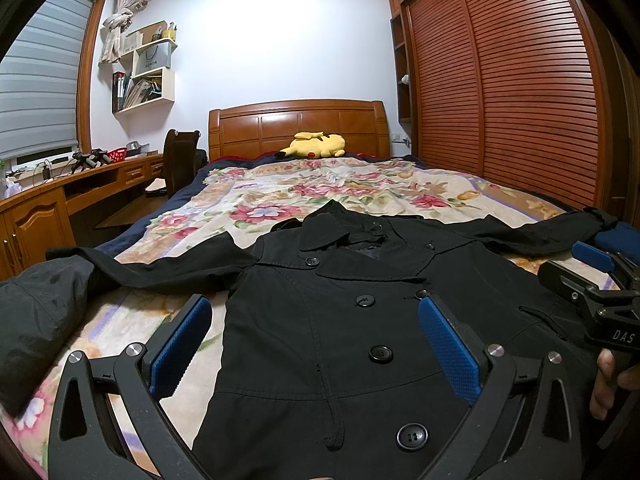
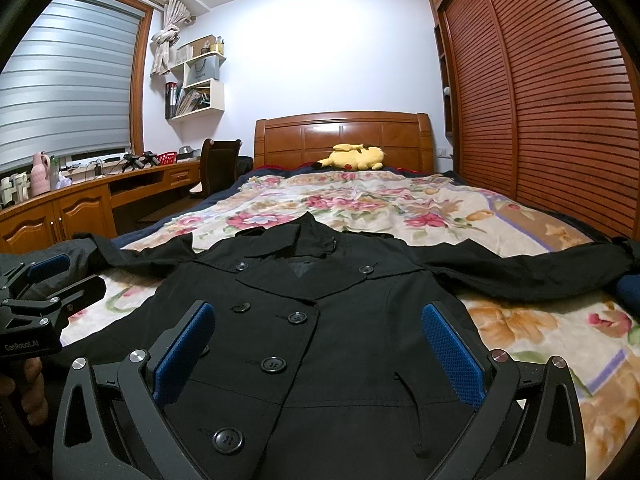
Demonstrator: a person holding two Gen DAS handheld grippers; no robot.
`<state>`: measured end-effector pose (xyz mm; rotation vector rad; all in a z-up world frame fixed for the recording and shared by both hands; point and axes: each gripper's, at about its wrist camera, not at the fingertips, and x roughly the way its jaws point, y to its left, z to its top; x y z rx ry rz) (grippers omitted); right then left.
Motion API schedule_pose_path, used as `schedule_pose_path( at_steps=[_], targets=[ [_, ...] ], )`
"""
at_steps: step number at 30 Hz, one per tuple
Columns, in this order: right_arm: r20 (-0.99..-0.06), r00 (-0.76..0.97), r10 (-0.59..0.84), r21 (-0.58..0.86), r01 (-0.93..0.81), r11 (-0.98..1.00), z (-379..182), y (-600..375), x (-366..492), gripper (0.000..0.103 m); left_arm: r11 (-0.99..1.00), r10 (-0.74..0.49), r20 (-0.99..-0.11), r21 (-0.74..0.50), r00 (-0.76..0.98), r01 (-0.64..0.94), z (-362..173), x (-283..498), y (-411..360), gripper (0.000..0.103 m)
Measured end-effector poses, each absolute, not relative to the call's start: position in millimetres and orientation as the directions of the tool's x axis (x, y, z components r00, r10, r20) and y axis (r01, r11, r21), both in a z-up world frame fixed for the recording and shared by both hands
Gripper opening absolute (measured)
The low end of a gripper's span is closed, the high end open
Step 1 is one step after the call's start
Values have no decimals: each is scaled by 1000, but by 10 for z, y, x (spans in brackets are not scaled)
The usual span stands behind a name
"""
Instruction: Fold large clothes
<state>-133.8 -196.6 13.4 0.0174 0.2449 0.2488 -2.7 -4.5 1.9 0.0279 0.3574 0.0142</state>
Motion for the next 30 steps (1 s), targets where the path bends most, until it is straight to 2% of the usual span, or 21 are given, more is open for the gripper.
schedule_pose_path(
  at_steps=[30],
  targets=[
    [-244, 934, 259, 31, -260, 965, 121, -1940, -1316, 103, 1000, 26, -365, 23, 931, -19, 67, -25, -40, 103]
  ],
)
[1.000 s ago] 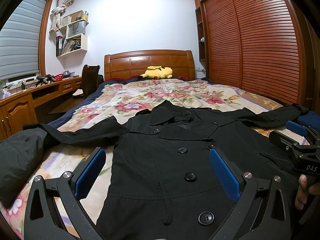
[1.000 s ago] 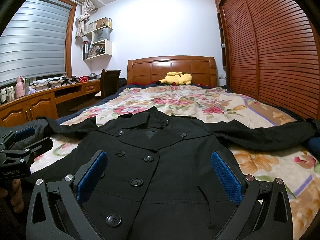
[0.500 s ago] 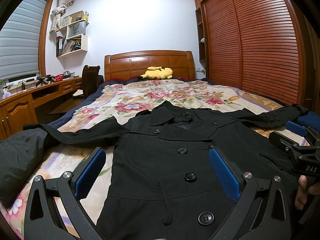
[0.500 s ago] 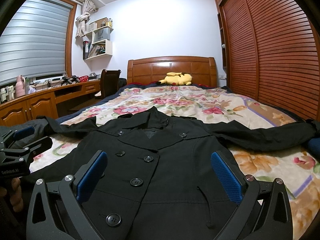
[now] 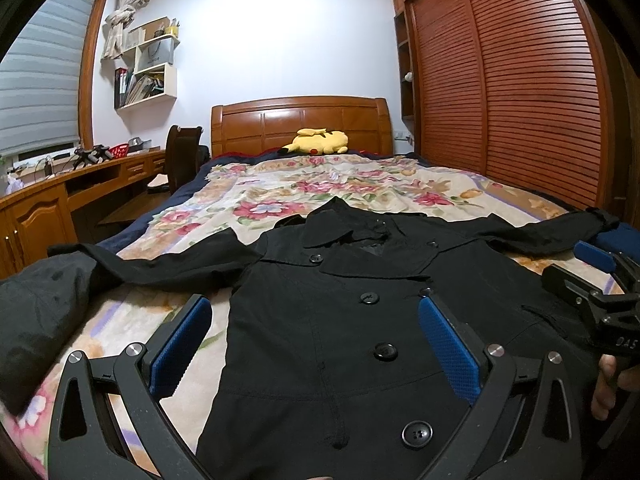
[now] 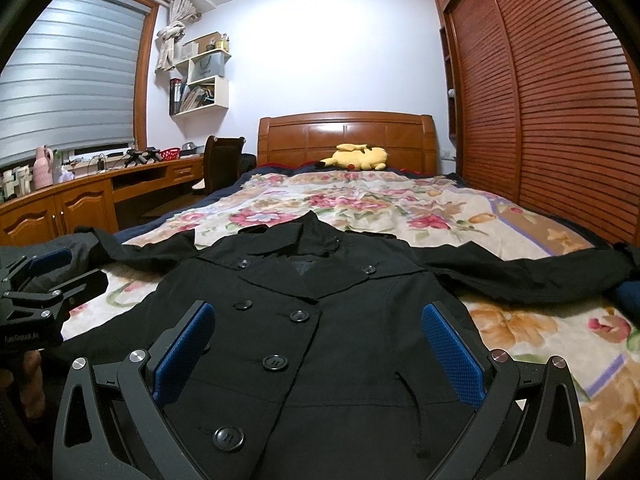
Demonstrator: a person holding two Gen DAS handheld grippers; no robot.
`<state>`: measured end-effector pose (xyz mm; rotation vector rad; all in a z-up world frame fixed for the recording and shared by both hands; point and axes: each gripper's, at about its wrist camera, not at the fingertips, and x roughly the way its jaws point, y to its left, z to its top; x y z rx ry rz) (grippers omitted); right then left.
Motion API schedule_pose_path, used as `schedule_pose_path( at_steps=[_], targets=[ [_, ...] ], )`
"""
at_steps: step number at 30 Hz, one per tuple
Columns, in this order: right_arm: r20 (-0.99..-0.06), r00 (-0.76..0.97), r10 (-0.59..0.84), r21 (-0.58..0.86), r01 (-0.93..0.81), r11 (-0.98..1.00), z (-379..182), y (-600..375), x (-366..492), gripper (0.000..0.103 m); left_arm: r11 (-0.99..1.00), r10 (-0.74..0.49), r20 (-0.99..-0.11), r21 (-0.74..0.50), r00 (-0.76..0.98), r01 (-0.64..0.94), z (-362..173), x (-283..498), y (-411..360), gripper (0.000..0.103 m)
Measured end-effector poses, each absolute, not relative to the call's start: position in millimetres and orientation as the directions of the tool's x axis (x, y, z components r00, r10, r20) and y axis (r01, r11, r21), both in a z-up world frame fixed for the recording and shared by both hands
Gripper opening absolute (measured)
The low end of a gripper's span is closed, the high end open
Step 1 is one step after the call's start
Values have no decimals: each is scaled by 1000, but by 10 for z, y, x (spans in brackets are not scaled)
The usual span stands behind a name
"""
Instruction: Fold large clothes
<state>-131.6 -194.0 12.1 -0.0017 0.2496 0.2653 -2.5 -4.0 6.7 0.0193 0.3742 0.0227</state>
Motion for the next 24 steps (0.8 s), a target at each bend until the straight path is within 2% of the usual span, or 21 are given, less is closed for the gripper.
schedule_pose_path(
  at_steps=[24],
  targets=[
    [-258, 887, 383, -46, -407, 912, 330, -1642, -943, 103, 992, 129, -414, 54, 901, -118, 116, -104, 634, 103]
  ],
)
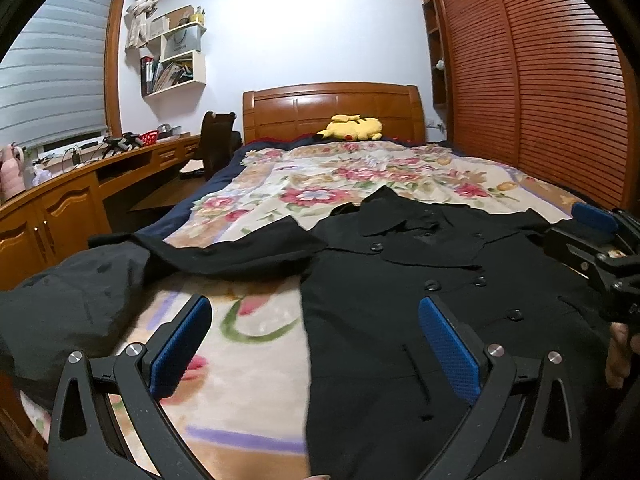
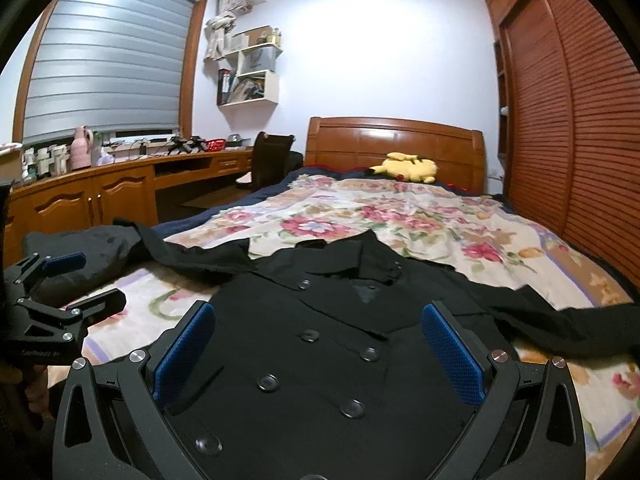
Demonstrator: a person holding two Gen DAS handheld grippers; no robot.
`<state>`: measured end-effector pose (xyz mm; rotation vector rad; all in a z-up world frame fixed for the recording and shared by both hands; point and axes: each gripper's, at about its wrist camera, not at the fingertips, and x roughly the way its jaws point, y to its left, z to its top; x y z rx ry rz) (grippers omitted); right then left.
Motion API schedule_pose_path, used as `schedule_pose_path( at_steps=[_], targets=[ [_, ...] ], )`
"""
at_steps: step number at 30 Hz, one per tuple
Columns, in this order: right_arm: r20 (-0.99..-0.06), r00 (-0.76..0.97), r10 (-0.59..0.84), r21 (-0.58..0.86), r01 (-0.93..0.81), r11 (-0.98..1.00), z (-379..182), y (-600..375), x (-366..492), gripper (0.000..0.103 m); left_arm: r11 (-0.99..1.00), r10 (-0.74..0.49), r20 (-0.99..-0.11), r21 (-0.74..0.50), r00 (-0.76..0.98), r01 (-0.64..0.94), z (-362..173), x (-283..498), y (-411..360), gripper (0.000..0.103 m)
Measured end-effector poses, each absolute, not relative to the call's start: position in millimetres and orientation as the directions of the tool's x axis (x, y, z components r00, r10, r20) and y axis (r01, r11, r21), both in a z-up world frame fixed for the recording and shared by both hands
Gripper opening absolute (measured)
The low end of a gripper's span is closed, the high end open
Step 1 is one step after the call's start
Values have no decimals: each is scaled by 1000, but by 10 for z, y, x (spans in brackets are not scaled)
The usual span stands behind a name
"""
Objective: Fold large clothes
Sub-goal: 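Reach the left gripper to the coat sleeve cuff and close on it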
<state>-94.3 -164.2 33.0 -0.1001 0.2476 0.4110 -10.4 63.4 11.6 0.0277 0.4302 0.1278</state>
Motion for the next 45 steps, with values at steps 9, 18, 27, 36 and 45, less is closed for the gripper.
schedule_pose_path(
  at_steps=[9, 18, 27, 36, 45],
  targets=[
    [-295, 837, 461, -35, -492, 870, 330, -1435, -543, 103, 971, 236, -449, 143, 862, -192, -12, 0, 1048, 103],
    [-370, 791, 486, -42, -537, 842, 214, -1394, -149, 103, 970, 243, -530, 130, 813, -205, -94, 276, 1538, 103],
    [-444, 755, 482, -46, -557, 829, 166, -1329, 142, 103, 979, 187, -607, 52, 772, -196, -181, 658, 2038, 103],
    [-448, 741, 501, -45, -578, 815, 168, -1029, 52, 103, 960, 192, -658, -29, 729, -279, -325, 1157, 2502, 103],
    [-463, 708, 533, -32, -615, 788, 123, -1000, -71, 103, 949, 124, -690, -129, 714, -289, -446, 1531, 2782, 80]
  ],
)
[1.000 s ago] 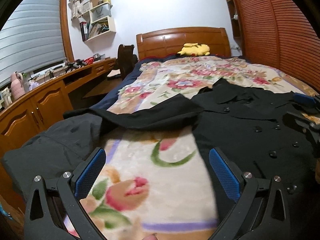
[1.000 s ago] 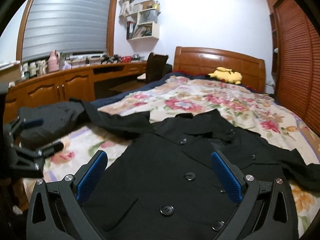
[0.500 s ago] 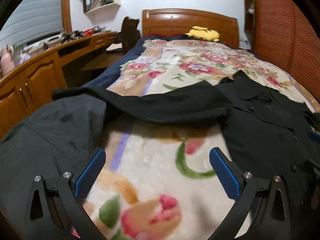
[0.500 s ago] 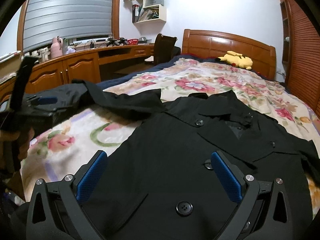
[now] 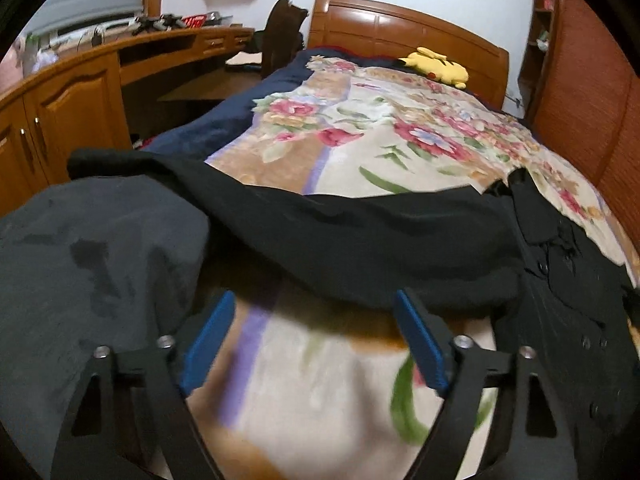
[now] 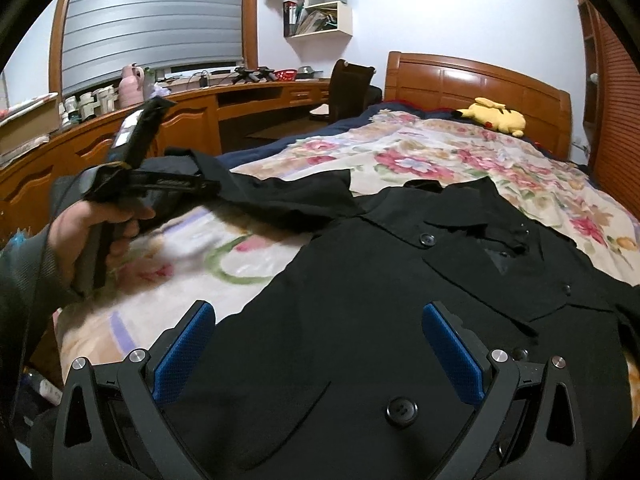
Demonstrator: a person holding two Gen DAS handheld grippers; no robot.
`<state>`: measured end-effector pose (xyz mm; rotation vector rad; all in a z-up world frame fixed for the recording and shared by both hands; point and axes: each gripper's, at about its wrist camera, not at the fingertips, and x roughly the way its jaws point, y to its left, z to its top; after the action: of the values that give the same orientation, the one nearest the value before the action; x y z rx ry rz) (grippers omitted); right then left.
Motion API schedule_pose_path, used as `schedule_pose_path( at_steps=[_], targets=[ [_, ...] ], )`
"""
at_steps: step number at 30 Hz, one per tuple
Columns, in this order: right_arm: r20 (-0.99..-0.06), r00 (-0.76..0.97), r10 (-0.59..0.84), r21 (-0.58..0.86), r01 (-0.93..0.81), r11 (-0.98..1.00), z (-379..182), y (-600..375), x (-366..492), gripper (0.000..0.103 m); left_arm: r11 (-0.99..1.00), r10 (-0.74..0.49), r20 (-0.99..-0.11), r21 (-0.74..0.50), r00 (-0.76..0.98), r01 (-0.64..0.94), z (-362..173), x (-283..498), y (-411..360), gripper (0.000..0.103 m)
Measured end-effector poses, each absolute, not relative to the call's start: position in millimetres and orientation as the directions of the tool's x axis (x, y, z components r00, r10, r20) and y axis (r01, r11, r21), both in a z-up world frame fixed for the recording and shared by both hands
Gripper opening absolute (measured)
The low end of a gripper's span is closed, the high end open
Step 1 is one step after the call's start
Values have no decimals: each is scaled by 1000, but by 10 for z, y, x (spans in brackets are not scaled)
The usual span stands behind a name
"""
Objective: Fold large clothes
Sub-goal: 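Reach the left gripper to the coat sleeve cuff and close on it, then swing the held sleeve across the coat front with the left gripper, then open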
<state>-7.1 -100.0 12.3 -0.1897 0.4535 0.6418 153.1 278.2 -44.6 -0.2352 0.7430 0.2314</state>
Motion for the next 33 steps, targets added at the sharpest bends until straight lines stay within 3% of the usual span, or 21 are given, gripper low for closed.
schedule_pose_path(
  at_steps=[6, 9, 11, 15, 25, 33],
  targets=[
    [-471, 704, 532, -35, -617, 786, 120, -1012, -67, 103, 919, 127, -704, -181, 699, -350, -491, 1770, 3038, 79],
    [-478, 701, 529, -40, -619, 785, 104, -1014, -82, 103, 921, 138, -695, -171, 705, -349, -454, 1849, 3060, 72],
    [-483, 701, 525, -41, -617, 786, 102, -1028, -85, 103, 923, 160, -697, -145, 699, -355, -438, 1905, 3045, 59],
    [-481, 708, 517, -45, -609, 792, 120, -1064, -86, 103, 923, 159, -711, -140, 685, -359, -453, 1984, 3093, 4],
    [-458, 760, 462, -62, -546, 836, 151, -1367, -148, 103, 972, 118, -622, -87, 774, -219, 62, 1703, 2374, 2],
    [-449, 785, 427, -63, -505, 861, 143, -1493, -328, 103, 999, -19, -571, -36, 821, -2, 464, 1369, 1339, 2]
  ],
)
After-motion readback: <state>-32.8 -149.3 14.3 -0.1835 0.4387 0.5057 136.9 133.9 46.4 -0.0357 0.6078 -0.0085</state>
